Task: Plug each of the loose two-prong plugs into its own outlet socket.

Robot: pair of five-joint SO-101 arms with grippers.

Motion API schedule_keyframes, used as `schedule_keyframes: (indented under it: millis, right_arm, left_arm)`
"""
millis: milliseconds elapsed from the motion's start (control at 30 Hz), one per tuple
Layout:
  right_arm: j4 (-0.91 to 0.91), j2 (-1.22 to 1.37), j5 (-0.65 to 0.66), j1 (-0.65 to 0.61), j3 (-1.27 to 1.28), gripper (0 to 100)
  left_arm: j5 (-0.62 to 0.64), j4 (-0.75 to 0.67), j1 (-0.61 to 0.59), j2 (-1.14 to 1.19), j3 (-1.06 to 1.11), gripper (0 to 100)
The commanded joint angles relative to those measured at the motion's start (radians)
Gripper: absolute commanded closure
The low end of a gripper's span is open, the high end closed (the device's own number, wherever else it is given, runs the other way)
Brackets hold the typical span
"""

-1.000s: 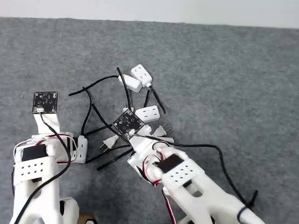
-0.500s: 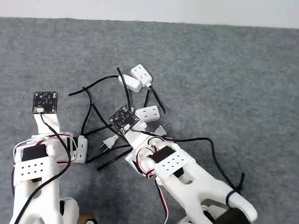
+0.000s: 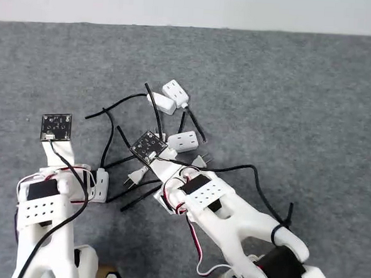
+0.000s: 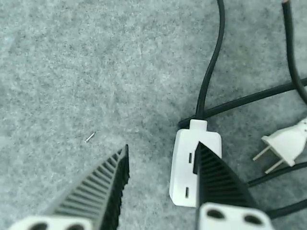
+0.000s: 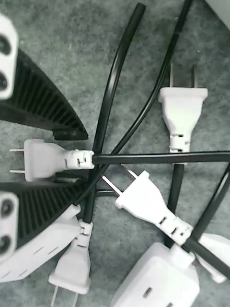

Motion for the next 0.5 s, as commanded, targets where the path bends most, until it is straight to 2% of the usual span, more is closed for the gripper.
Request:
schedule_keyframes:
  millis: [0, 333, 467]
  right_arm:
    - [0.007, 0.001, 0.015, -0.002, -0.061, 87.7]
    - [0.031, 0.067, 0.018, -0.015, -0.133, 87.9]
    - [0.044, 0.074, 0.037, -0.015, -0.146, 99.5]
  left_arm:
    - [0.003, -0.021, 0.0, -0.021, -0.005, 79]
    - [0.003, -0.018, 0.002, -0.021, -0.005, 79]
    - [0.003, -0.018, 0.002, -0.021, -0.004, 79]
